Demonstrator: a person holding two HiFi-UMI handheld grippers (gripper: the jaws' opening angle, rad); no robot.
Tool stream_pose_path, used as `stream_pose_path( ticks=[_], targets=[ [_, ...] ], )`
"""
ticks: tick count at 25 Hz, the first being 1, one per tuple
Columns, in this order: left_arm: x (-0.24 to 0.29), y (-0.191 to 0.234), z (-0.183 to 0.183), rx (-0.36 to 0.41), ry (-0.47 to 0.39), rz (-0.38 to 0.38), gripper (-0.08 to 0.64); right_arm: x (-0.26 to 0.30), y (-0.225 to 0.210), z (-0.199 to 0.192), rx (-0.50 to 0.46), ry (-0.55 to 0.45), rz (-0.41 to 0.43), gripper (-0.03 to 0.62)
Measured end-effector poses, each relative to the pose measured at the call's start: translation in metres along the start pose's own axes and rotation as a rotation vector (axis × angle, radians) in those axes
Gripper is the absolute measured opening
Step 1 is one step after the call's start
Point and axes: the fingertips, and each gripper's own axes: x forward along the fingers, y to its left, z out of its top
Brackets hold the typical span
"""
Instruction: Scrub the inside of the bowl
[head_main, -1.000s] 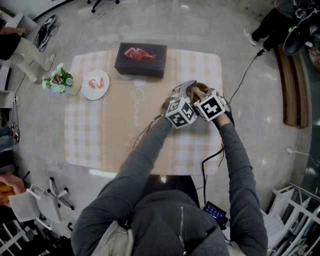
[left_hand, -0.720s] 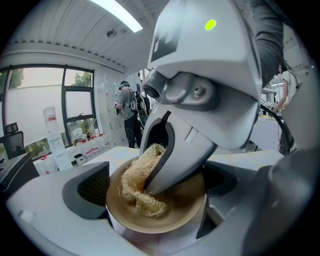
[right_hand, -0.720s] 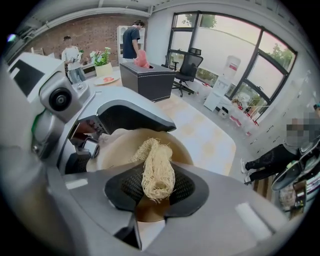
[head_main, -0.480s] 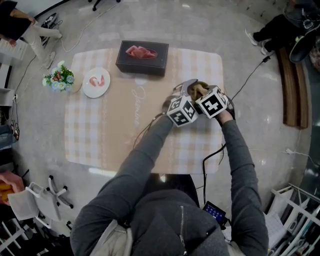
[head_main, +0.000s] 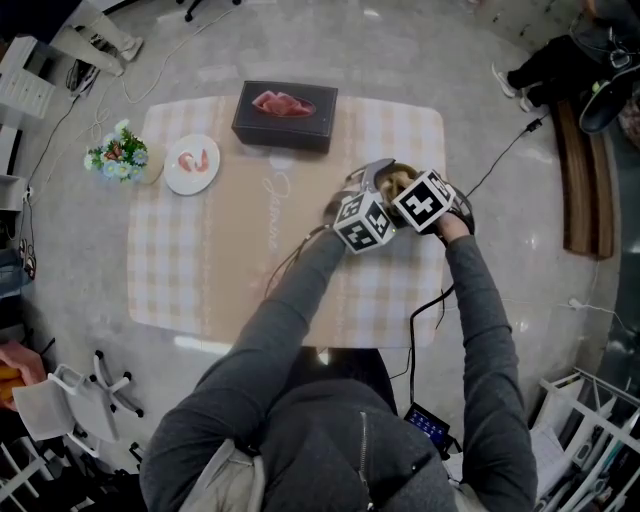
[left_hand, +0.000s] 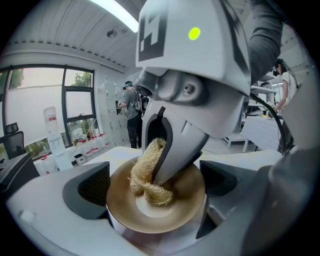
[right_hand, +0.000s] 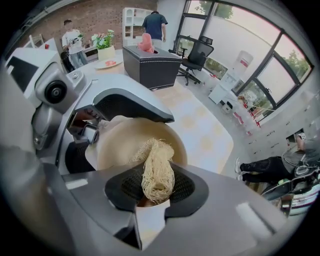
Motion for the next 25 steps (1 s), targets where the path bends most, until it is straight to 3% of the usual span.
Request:
stream_pose_path(
  ticks=[6, 14, 25],
  targets=[
    [0.0, 0.001, 0.0, 0.001, -0.001, 0.004, 0.556, -0.004, 0.005, -0.012, -0.033, 0.136, 0.086, 0.087],
    [0.001, 0.001, 0.0, 0.002, 0.002, 0.003, 0.557, -0.005, 0.011, -0.014, -0.015, 0.152, 0.169, 0.087],
    [0.001, 0.001, -0.002, 0.003, 0.003, -0.001, 0.556, -0.013, 0.029, -0.007, 0.197, 0.062, 0.406, 0.087]
  ],
)
